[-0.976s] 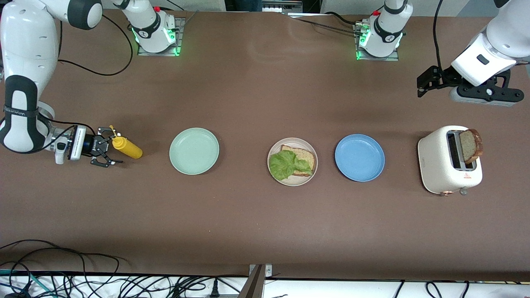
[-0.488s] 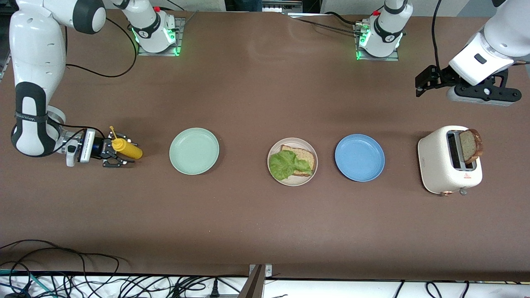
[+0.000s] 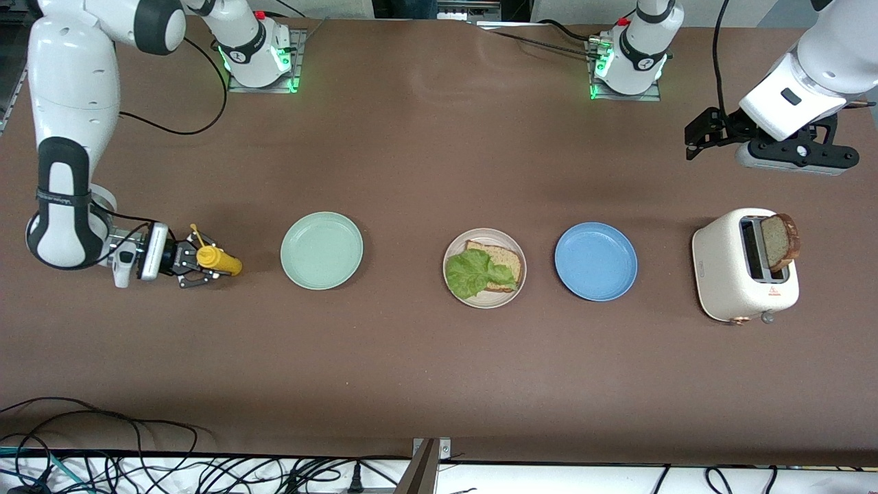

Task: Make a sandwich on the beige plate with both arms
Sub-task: 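Lift the yellow bottle and carry it toward the beige plate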

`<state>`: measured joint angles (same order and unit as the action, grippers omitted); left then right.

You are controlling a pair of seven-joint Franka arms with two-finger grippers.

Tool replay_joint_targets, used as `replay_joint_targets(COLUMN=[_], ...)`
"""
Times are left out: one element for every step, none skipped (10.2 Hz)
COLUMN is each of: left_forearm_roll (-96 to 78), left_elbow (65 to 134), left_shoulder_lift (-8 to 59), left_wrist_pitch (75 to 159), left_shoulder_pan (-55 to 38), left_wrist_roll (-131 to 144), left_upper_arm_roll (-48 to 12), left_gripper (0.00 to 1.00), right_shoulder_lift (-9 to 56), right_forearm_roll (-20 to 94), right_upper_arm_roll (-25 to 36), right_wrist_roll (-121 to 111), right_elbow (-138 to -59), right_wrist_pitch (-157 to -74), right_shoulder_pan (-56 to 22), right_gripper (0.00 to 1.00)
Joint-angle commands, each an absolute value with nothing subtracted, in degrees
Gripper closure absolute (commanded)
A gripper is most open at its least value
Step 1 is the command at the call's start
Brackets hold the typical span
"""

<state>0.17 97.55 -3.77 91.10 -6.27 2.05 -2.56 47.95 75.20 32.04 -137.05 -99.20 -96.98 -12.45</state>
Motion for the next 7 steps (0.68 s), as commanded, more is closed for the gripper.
replay_joint_targets(left_forearm_roll=[1.6,1.6,1.6,1.6,1.6,1.6,1.6], left_elbow=[96.1,96.1,96.1,96.1,96.1,96.1,96.1], left_shoulder_lift=[-3.1,-3.2,-3.2,-3.2,-3.1,-3.1,-3.2], left_wrist_pitch=[90.0,90.0,90.0,90.0,90.0,90.0,90.0], left_shoulder_pan=[-6.2,-6.1,-6.1,-6.1,-6.1,-6.1,-6.0], left_wrist_roll=[2.0,2.0,2.0,2.0,2.0,2.0,2.0], left_upper_arm_roll=[-2.5,-2.5,-2.5,-2.5,-2.5,-2.5,-2.5], left_gripper=[0.00,0.00,0.00,0.00,0.00,0.00,0.00], right_shoulder_lift=[46.7,46.7,46.7,46.7,46.7,46.8,46.9], right_forearm_roll=[75.0,75.0,75.0,75.0,74.9,74.4,72.4], right_upper_arm_roll=[38.8,43.5,47.9,50.5,52.3,54.6,56.1], right_wrist_roll=[-130.3,-126.4,-122.0,-117.5,-113.3,-108.7,-104.2], right_elbow=[-98.1,-97.4,-97.2,-97.2,-97.2,-97.1,-97.1], right_wrist_pitch=[-101.5,-103.0,-104.1,-105.5,-107.2,-109.3,-113.0], right_shoulder_pan=[-24.7,-31.9,-38.2,-43.0,-47.1,-51.5,-56.1], right_gripper=[1.00,1.00,1.00,1.00,1.00,1.00,1.00])
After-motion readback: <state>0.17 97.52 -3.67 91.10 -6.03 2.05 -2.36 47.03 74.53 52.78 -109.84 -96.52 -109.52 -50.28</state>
